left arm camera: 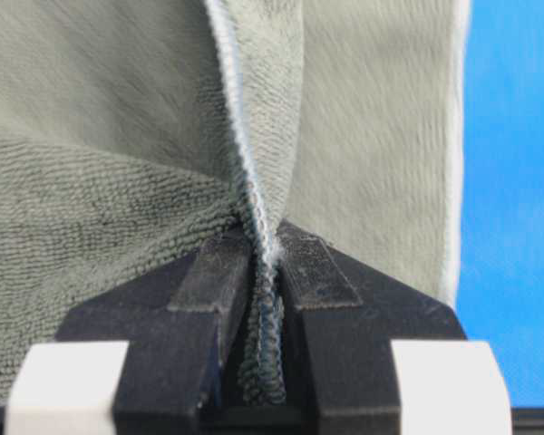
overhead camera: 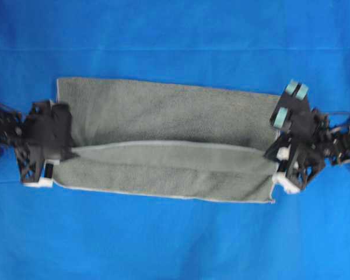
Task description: Fold a large towel.
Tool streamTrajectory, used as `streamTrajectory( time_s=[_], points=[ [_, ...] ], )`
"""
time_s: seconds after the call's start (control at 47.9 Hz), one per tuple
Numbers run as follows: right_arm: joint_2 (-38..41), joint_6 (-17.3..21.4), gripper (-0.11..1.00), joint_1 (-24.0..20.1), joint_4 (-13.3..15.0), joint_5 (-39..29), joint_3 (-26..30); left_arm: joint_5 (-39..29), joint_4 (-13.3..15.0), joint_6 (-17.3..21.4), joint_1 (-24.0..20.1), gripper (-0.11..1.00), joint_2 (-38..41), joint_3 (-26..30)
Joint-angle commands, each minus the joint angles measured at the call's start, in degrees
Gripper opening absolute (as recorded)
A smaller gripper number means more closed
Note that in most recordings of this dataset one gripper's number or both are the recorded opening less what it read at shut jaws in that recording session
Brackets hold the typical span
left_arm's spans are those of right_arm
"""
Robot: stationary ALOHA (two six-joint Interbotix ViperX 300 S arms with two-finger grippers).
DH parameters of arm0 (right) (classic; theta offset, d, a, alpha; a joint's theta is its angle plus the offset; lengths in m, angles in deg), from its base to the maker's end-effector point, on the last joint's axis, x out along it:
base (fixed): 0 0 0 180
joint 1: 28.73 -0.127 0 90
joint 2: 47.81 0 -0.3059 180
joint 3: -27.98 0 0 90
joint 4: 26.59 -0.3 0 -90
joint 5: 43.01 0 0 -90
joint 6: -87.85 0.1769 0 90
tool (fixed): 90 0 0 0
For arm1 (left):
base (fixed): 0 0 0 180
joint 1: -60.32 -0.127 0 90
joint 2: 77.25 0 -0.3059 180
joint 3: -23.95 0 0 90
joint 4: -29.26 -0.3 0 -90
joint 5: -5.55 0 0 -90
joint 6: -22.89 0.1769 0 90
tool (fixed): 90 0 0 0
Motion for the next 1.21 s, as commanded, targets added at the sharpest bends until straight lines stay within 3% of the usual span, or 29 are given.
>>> streamTrajectory(
  time_s=[0.0, 0.313, 0.355, 0.438, 0.542, 0.584, 0.668, 0.939, 1.085, 1.189],
  points=[
    [1.8, 0.1, 0.01, -1.0, -0.1, 2.5, 1.6, 0.8, 0.0, -0.8, 0.8, 0.03, 2.4, 1.1],
    [4.7, 0.2, 0.02, -6.0, -0.4, 5.1, 3.7, 0.6, 0.0, -1.8, 1.1, 0.04, 3.8, 3.1],
    [4.7, 0.2, 0.1, -6.6, -0.4, 4.9, 4.0, 0.4, 0.0, -2.3, 1.2, 0.07, 3.4, 3.3],
    [4.1, 0.1, 0.37, -7.7, -0.4, 4.2, 4.7, -0.4, 0.0, -3.3, 2.1, 0.27, 1.8, 4.6],
    [1.9, 0.0, 0.63, -8.9, -0.1, 2.0, 6.0, -3.0, -0.1, -4.0, 4.3, 0.6, -1.8, 6.8],
    [0.7, 0.0, 0.67, -9.1, 0.1, 1.2, 6.2, -4.3, -0.1, -4.1, 5.0, 0.71, -3.4, 7.6],
    [-2.3, -0.1, 0.61, -9.2, 1.1, -0.7, 6.4, -7.3, -0.1, -4.0, 5.9, 0.85, -7.5, 8.7],
    [-11.8, -0.2, 0.62, -9.1, 10.0, -3.4, 5.7, -12.2, -1.3, -3.2, 4.7, 0.74, -24.4, 8.4],
    [-14.1, 0.1, 0.62, -4.7, 12.8, -7.9, 4.7, -12.1, -1.3, -3.2, -2.2, 0.72, -29.4, 7.0],
    [-13.4, 0.2, 0.62, 1.5, 13.5, -11.4, 4.4, -12.0, -1.3, -2.5, -7.8, 0.72, -28.5, 5.4]
  ],
)
